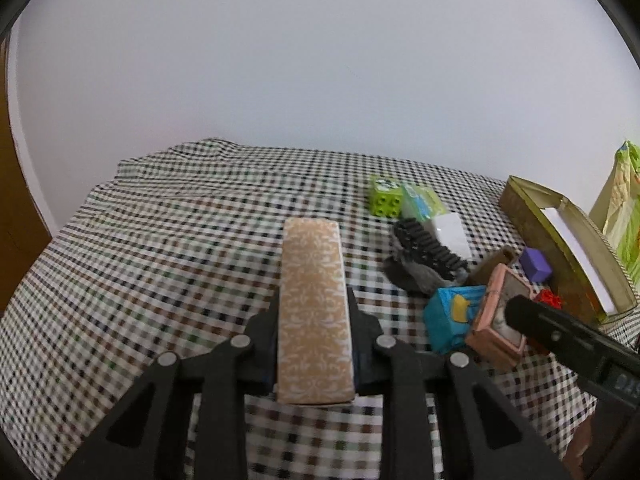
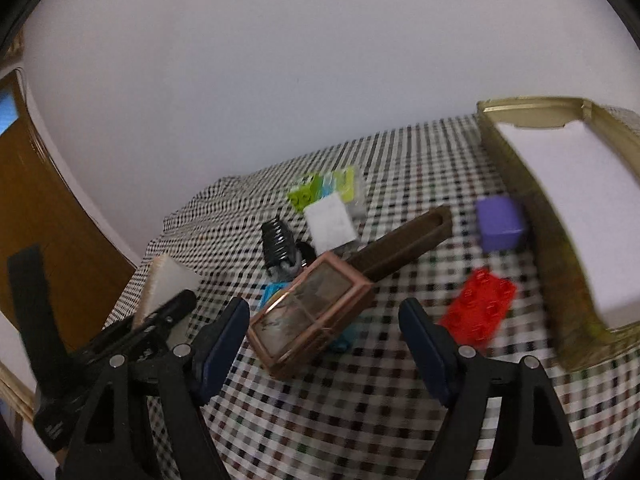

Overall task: Organize rigid objects
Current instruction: 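Lift the beige box with the left tool while the right tool grasps the copper frame, then carry both held items over the tin tray and open both tools, then move the right tool to the red Lego brick and grasp it, then grasp the blue Duplo block with the left tool while the right tool lifts the red brick, then carry the blue block and red brick into the tray and release both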

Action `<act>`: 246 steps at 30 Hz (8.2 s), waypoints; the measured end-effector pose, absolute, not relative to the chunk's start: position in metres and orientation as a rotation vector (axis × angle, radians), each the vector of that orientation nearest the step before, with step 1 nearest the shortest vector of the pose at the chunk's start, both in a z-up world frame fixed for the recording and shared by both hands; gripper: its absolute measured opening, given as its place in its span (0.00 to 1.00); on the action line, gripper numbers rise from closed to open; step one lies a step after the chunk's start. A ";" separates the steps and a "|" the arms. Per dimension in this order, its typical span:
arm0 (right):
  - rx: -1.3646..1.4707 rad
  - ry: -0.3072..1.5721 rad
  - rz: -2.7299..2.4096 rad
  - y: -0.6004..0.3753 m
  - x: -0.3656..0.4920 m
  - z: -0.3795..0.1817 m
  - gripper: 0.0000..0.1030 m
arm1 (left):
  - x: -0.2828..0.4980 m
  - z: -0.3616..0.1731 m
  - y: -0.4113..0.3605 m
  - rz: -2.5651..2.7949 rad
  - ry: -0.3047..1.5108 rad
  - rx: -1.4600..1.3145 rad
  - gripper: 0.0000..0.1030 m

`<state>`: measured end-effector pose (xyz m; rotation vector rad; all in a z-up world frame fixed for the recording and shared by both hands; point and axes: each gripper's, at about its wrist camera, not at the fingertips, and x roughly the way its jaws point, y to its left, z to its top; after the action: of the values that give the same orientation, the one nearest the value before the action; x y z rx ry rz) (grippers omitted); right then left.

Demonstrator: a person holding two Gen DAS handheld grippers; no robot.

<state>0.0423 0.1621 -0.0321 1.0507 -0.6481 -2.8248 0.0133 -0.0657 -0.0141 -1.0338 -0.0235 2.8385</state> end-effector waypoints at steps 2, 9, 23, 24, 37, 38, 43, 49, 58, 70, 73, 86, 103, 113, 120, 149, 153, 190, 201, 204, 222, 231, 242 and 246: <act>1.094 -0.658 -2.817 0.152 0.033 -0.036 0.77 | 0.014 -0.013 -0.072 2.841 -0.035 -1.036 0.24; 1.222 -0.527 -2.887 0.126 0.005 -0.041 0.77 | 0.014 -0.014 -0.085 2.839 -0.055 -1.043 0.24; 1.149 -0.557 -2.732 0.185 0.048 -0.037 0.21 | 0.014 -0.011 -0.077 2.780 -0.092 -1.036 0.24; 1.132 -0.561 -2.725 0.189 0.050 -0.035 0.20 | 0.014 -0.010 -0.073 2.771 -0.092 -1.031 0.24; 0.952 -0.622 -2.702 0.215 0.068 -0.029 0.20 | 0.013 -0.005 -0.047 2.737 -0.053 -1.033 0.24; 0.916 -0.639 -2.707 0.219 0.070 -0.026 0.20 | 0.013 -0.004 -0.045 2.730 -0.049 -1.029 0.24; 0.840 -0.687 -2.735 0.240 0.076 -0.020 0.20 | 0.014 0.002 -0.027 2.710 -0.013 -0.996 0.24; 0.708 -0.795 -2.746 0.288 0.100 0.004 0.20 | 0.018 0.009 0.006 2.634 0.028 -0.941 0.24; 0.615 -0.973 -2.902 0.384 0.132 0.014 0.20 | 0.029 0.029 0.086 2.436 0.055 -0.813 0.24; 0.879 -0.985 -2.876 0.445 0.132 -0.021 0.20 | 0.040 0.029 0.189 2.246 0.061 -0.833 0.24; 0.939 -0.959 -2.857 0.451 0.123 -0.031 0.20 | 0.037 0.021 0.207 2.226 0.077 -0.873 0.24; 0.952 -0.834 -2.927 0.465 0.098 -0.038 0.20 | 0.017 -0.014 0.246 2.309 0.232 -1.026 0.24; 0.680 -0.732 -3.091 0.463 0.110 -0.021 0.65 | 0.031 0.014 0.228 2.497 0.233 -0.727 0.99; 0.536 -0.802 -3.372 0.480 0.135 -0.022 0.75 | 0.000 0.019 0.179 2.637 0.100 -0.728 0.99; 0.567 -0.829 -3.432 0.487 0.138 -0.028 0.75 | -0.013 0.013 0.143 2.704 0.086 -0.732 0.99; 0.790 -0.907 -2.693 0.247 0.079 -0.051 0.39 | -0.031 -0.009 -0.002 2.765 0.118 -0.740 0.99; 0.856 -0.841 -2.739 0.240 0.076 -0.055 0.39 | -0.031 -0.012 -0.006 2.730 0.126 -0.773 0.99; 1.349 -0.082 -2.931 0.205 0.055 -0.070 0.33 | -0.025 -0.034 0.023 2.341 0.339 -0.928 0.99; 1.177 -0.261 -2.898 0.231 0.064 -0.058 0.33 | -0.034 -0.052 0.042 2.228 0.410 -1.089 0.79; 1.173 -0.266 -2.888 0.231 0.064 -0.057 0.33 | -0.033 -0.051 0.038 2.234 0.370 -1.093 0.64; 1.081 -0.435 -2.843 0.249 0.072 -0.056 0.33 | -0.012 -0.045 0.033 2.275 0.241 -1.072 0.40; 0.749 -0.322 -2.979 0.240 0.103 -0.027 0.33 | 0.011 -0.023 0.028 2.272 0.092 -0.884 0.40; 0.637 -0.323 -3.083 0.265 0.106 -0.012 0.33 | -0.011 -0.008 0.065 2.485 0.076 -0.847 0.40; 0.623 -0.249 -3.117 0.271 0.099 -0.009 0.33 | -0.014 -0.001 0.076 2.525 0.078 -0.813 0.40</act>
<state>0.0990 0.2712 -0.0094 0.6232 -0.2493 -3.1168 -0.0141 0.0757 -0.0012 -0.8126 0.0784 2.5250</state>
